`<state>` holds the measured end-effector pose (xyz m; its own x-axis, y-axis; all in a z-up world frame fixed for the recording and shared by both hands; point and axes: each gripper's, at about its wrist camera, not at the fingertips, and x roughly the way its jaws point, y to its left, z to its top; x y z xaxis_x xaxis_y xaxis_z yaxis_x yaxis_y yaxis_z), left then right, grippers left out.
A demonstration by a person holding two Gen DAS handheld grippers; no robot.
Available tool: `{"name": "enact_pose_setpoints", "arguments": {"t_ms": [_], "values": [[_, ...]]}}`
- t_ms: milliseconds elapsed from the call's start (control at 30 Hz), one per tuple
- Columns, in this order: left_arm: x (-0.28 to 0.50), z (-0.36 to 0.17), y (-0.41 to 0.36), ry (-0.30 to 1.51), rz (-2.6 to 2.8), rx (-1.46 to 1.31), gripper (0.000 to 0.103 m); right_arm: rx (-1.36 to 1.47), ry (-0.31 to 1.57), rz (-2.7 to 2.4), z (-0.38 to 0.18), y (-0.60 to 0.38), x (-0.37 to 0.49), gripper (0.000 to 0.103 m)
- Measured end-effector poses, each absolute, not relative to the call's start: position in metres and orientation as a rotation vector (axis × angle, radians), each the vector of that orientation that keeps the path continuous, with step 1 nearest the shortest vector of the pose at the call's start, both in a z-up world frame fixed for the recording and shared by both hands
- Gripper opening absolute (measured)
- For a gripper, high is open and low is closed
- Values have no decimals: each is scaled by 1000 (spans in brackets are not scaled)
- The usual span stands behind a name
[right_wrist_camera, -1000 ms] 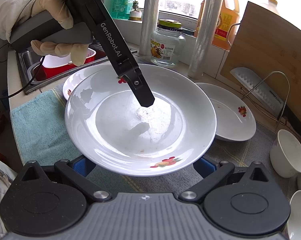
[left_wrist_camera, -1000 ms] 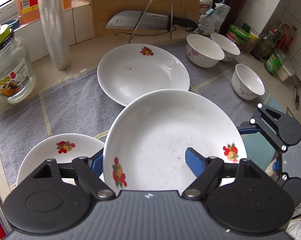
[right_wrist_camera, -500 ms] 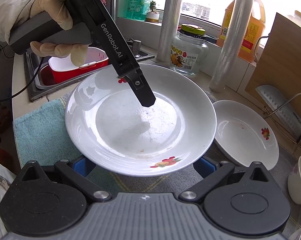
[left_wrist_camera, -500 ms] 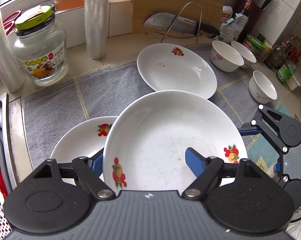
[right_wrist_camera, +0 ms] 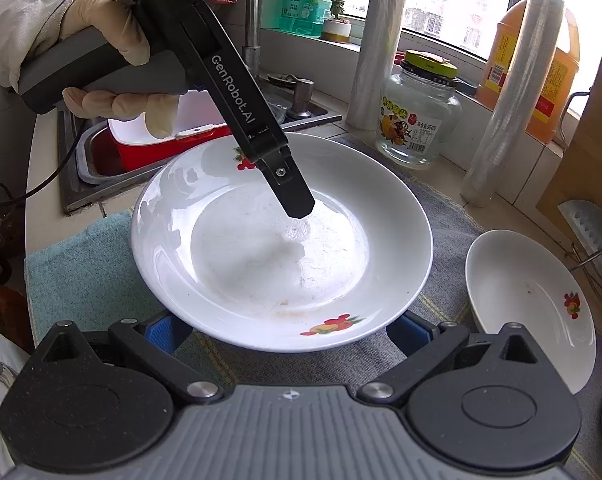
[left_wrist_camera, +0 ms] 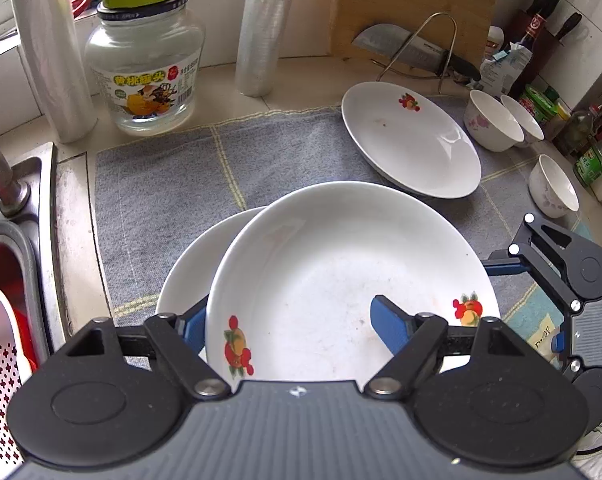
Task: Organize plates and bowls
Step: 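Carry the fruit-decal plate with the left gripper over the plate by the sink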
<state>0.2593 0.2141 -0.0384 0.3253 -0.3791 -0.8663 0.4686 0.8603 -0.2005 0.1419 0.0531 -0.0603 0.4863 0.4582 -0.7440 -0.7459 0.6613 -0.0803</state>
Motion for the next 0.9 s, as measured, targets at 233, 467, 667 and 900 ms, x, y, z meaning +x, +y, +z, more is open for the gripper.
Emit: {"name": "enact_pose_setpoints", "arguments": {"t_ms": [233, 467, 667, 900], "values": [[265, -48, 219, 1126, -562, 83, 80, -432, 778, 761, -65, 61, 147, 103], [268, -55, 221, 1142, -566, 79, 80, -430, 795, 758, -67, 63, 151, 103], [272, -61, 221, 1161, -561, 89, 80, -445, 793, 761, -68, 65, 152, 103], [275, -66, 218, 1186, -546, 125, 80, -441, 794, 769, -67, 65, 151, 103]]}}
